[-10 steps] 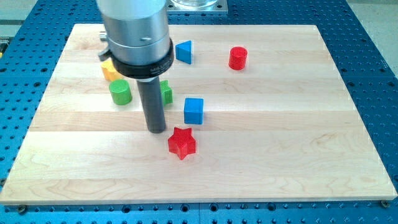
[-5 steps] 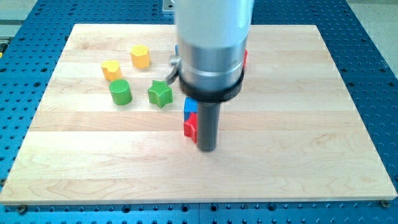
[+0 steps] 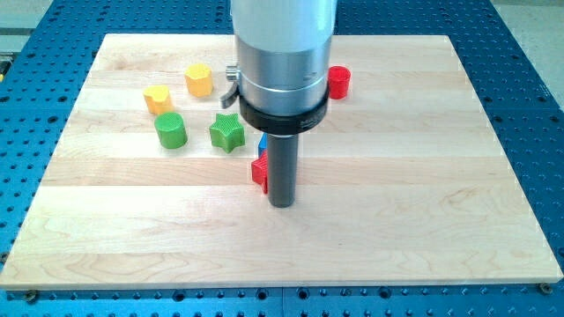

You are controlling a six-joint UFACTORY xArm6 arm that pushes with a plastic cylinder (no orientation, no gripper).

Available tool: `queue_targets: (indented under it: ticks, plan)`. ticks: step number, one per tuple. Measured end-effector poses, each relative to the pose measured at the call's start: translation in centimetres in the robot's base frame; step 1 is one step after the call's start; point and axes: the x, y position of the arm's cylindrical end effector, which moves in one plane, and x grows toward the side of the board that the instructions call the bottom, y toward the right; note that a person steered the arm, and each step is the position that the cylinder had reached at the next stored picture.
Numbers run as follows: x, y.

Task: Place the red star and cube at the center of the board

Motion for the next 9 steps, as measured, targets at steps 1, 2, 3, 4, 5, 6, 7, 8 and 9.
queue_targets:
  ticks: [1, 2, 3, 4, 5, 6, 7, 8, 9]
  plan:
    - [2.1, -2.5]
    - [0.8, -2.5]
    - [-0.7, -2.5]
    - [-3.7, -2.2]
    - [-4.5, -1.6]
    - [-4.0, -2.2]
    - [-4.7, -2.7]
    - [-6.0, -0.2]
    - [-6.6, 2.5]
